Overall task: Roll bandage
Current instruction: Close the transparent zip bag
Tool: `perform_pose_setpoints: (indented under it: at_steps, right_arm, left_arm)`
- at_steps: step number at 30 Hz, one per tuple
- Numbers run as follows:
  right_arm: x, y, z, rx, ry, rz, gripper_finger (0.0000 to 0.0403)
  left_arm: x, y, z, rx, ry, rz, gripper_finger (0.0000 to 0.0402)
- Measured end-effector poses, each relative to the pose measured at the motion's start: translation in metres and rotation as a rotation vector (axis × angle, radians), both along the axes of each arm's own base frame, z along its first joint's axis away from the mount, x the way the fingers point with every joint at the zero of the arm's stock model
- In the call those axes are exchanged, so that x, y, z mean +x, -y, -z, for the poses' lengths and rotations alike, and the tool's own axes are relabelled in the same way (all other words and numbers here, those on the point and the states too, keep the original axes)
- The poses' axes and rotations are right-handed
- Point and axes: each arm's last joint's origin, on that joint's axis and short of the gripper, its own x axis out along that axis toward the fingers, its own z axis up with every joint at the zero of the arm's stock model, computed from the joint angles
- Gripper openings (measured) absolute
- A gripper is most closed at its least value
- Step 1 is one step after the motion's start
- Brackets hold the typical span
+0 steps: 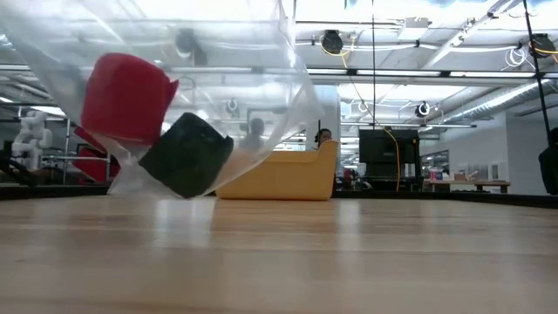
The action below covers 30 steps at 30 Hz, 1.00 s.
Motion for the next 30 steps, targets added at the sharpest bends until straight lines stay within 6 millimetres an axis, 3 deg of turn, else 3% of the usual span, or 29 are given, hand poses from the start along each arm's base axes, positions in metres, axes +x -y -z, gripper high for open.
perform_pose_setpoints:
  at_steps: [6,17,24,30]
  right_arm:
    - [0.0019,0.0019,-0.0004,-0.010,0.012,0.000,0.0004]
    - [0.0006,-0.0002,0.0002,-0.005,0.005,0.005,0.0000]
    - [-0.0012,-0.0016,0.0027,-0.009,-0.017,0.024,0.0000]
    - [-0.0023,-0.0035,0.0027,-0.010,-0.017,0.025,0.0000]
  left_arm:
    - [-0.0002,-0.0001,0.0002,0.002,-0.003,0.001,0.0029]
    - [0.0008,0.0013,0.0009,-0.024,-0.005,0.007,0.0030]
    - [0.0023,0.0050,-0.0013,-0.045,0.029,0.016,0.0079]
    - [0.0039,0.0049,-0.0016,-0.046,0.043,0.012,0.0087]
